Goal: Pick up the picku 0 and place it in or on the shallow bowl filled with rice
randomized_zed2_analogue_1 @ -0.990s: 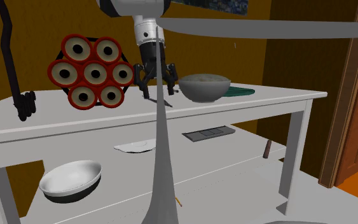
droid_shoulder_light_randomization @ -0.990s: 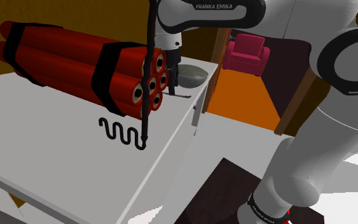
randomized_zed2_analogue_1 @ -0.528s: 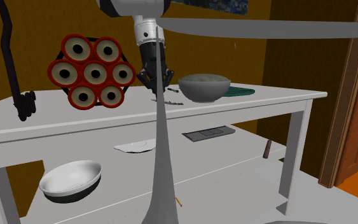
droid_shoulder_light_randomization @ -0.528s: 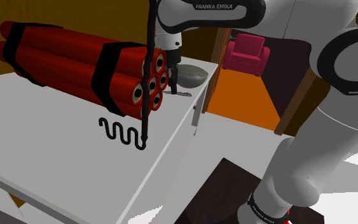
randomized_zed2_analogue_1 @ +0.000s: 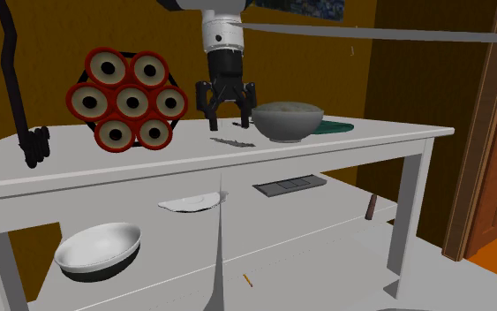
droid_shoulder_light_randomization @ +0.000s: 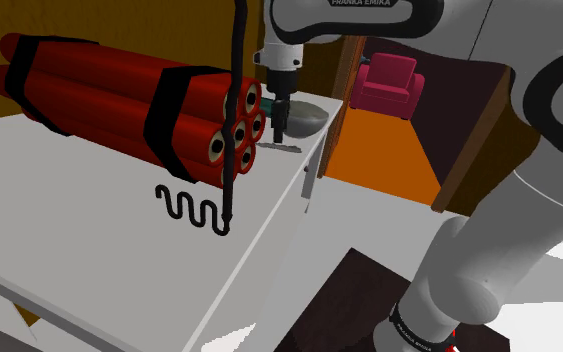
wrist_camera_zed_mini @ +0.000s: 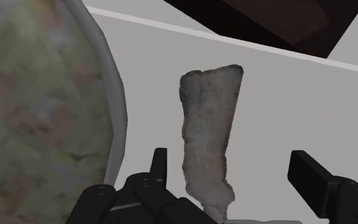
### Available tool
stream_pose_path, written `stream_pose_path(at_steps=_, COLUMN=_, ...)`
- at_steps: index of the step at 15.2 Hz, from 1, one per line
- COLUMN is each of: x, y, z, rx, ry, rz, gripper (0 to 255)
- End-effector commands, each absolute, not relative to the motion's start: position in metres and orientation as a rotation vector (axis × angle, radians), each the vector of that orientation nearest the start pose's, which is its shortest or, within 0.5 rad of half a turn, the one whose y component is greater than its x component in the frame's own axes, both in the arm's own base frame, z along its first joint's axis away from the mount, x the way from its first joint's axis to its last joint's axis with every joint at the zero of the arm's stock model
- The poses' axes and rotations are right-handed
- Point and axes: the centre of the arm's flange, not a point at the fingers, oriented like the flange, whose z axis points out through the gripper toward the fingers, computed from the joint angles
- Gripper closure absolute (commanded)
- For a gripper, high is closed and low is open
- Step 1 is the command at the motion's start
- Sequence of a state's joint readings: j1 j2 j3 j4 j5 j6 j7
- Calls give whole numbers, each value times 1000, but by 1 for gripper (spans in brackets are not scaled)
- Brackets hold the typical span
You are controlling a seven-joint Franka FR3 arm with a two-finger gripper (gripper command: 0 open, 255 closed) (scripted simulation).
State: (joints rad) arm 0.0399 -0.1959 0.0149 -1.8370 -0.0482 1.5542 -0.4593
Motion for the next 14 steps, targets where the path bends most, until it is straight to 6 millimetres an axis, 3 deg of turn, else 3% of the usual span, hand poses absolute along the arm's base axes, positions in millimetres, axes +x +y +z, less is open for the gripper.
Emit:
stream_pose_path(at_steps=1, x=476, y=3, z=608, rx=-3047, ry=-792, rz=61, gripper=0)
stream_pose_path(at_steps=8, x=475, y=2, z=568, rx=-3047, ry=-792, rz=61, gripper=0)
stream_pose_path(at_steps=14, x=475, y=2, z=568, rx=-3047, ry=-792, rz=61, gripper=0)
